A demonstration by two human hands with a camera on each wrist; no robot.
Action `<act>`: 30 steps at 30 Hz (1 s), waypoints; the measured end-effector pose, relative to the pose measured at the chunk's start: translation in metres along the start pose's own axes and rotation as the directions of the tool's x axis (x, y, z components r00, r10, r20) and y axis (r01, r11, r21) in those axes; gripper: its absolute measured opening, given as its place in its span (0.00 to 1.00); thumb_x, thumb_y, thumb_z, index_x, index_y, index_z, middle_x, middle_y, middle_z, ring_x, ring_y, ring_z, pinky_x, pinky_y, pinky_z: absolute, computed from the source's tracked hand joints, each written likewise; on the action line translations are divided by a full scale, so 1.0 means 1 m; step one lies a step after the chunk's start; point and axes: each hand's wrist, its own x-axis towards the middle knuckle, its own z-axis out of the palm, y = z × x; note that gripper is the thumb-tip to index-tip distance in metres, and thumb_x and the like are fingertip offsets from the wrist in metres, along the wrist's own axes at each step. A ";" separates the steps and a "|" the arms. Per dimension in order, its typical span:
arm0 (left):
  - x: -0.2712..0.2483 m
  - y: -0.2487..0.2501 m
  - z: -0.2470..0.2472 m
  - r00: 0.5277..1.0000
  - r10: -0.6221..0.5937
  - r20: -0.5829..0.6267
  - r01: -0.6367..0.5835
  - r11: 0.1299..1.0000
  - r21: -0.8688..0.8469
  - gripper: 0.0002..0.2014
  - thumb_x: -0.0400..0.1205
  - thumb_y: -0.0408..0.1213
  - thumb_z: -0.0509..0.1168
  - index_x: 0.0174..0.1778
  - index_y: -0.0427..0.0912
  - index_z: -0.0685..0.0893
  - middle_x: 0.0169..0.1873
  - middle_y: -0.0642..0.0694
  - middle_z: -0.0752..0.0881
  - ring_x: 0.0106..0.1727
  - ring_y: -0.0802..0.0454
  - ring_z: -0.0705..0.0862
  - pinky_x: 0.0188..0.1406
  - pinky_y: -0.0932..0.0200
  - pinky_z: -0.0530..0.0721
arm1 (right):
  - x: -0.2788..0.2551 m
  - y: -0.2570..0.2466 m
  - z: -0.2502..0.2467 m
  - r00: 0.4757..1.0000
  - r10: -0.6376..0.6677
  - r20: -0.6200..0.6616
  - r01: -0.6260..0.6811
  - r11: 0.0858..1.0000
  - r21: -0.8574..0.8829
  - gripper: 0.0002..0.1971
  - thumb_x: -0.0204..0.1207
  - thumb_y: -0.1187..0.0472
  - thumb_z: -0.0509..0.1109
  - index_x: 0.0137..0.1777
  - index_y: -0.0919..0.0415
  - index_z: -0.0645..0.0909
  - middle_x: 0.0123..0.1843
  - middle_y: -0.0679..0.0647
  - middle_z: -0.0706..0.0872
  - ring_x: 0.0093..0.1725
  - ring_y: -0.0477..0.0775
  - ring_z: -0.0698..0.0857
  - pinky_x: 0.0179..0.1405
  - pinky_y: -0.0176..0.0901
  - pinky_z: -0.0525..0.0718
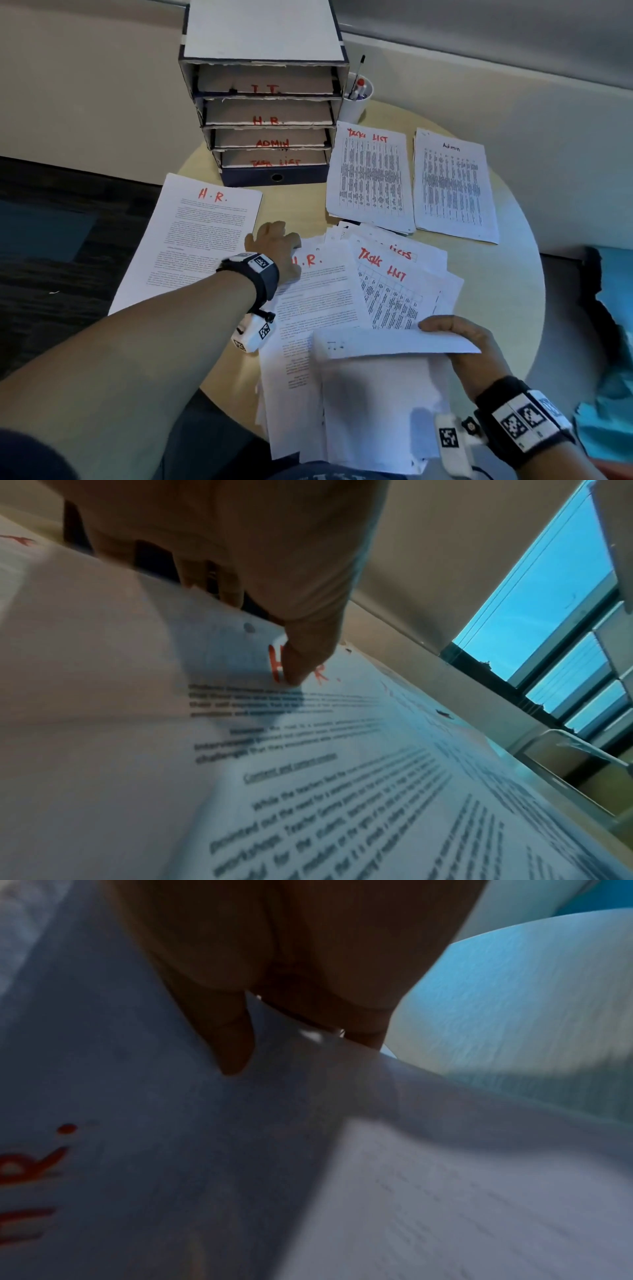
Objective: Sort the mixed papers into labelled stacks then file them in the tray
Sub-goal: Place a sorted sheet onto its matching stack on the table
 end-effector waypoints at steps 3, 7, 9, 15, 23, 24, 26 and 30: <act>-0.003 -0.001 -0.006 0.993 0.060 -0.101 -0.063 0.998 -0.030 0.11 0.78 0.46 0.70 0.56 0.56 0.84 0.80 0.49 0.65 0.81 0.44 0.59 0.75 0.43 0.66 | 0.000 0.002 -0.001 1.000 -0.015 0.001 0.015 0.998 0.059 0.29 0.67 0.89 0.65 0.37 0.52 0.92 0.49 0.52 0.93 0.51 0.56 0.89 0.44 0.34 0.85; -0.021 -0.004 -0.015 0.917 0.251 -0.309 -0.291 0.952 -0.090 0.04 0.80 0.41 0.69 0.46 0.50 0.89 0.61 0.48 0.84 0.65 0.41 0.77 0.56 0.49 0.75 | 0.000 -0.001 0.002 0.993 -0.086 0.079 0.073 0.984 0.161 0.09 0.61 0.70 0.79 0.35 0.54 0.92 0.59 0.49 0.91 0.62 0.60 0.87 0.57 0.45 0.85; -0.043 0.005 -0.025 0.869 0.368 -0.331 -0.428 0.894 -0.130 0.06 0.83 0.41 0.65 0.48 0.49 0.87 0.48 0.50 0.87 0.51 0.44 0.82 0.46 0.55 0.73 | 0.002 -0.002 0.001 0.987 -0.054 0.153 0.017 0.973 0.230 0.20 0.46 0.49 0.89 0.33 0.60 0.92 0.67 0.47 0.88 0.66 0.52 0.85 0.58 0.42 0.85; -0.106 0.040 -0.036 0.771 0.540 -0.336 -0.625 0.741 -0.244 0.05 0.85 0.46 0.64 0.50 0.53 0.84 0.42 0.58 0.88 0.43 0.56 0.83 0.42 0.59 0.79 | -0.004 -0.015 0.018 0.950 -0.117 0.291 0.071 0.984 0.165 0.25 0.44 0.45 0.91 0.34 0.64 0.93 0.59 0.45 0.91 0.58 0.43 0.89 0.52 0.38 0.87; -0.098 0.020 -0.021 0.994 0.096 -0.058 -0.094 0.432 -0.897 0.15 0.72 0.51 0.70 0.52 0.53 0.82 0.41 0.51 0.83 0.43 0.55 0.82 0.50 0.61 0.81 | -0.012 -0.014 0.008 1.000 0.010 0.018 -0.012 0.993 0.114 0.07 0.67 0.68 0.81 0.43 0.59 0.93 0.46 0.59 0.94 0.50 0.64 0.91 0.52 0.56 0.88; -0.098 0.020 -0.012 0.995 0.089 0.054 0.021 0.330 -0.944 0.18 0.71 0.53 0.70 0.52 0.49 0.83 0.42 0.47 0.82 0.44 0.51 0.81 0.53 0.55 0.81 | -0.012 -0.015 0.008 0.999 0.041 -0.012 -0.039 0.983 0.178 0.11 0.65 0.60 0.84 0.46 0.61 0.92 0.49 0.62 0.93 0.51 0.67 0.91 0.51 0.57 0.88; -0.097 0.026 0.010 0.969 0.134 0.207 0.180 0.186 -0.966 0.28 0.71 0.61 0.70 0.50 0.37 0.80 0.44 0.39 0.78 0.47 0.44 0.77 0.61 0.46 0.78 | -0.010 -0.018 0.012 0.990 0.122 -0.076 -0.086 0.929 0.360 0.17 0.66 0.56 0.83 0.52 0.63 0.90 0.53 0.65 0.92 0.50 0.65 0.91 0.45 0.54 0.90; -0.107 0.044 0.037 0.977 0.147 0.155 0.082 0.412 -0.908 0.33 0.70 0.65 0.71 0.61 0.42 0.78 0.59 0.52 0.84 0.60 0.50 0.82 0.65 0.46 0.77 | -0.001 -0.037 0.021 0.968 0.207 -0.139 -0.101 0.834 0.542 0.16 0.80 0.79 0.63 0.62 0.63 0.79 0.54 0.62 0.92 0.48 0.61 0.92 0.41 0.51 0.91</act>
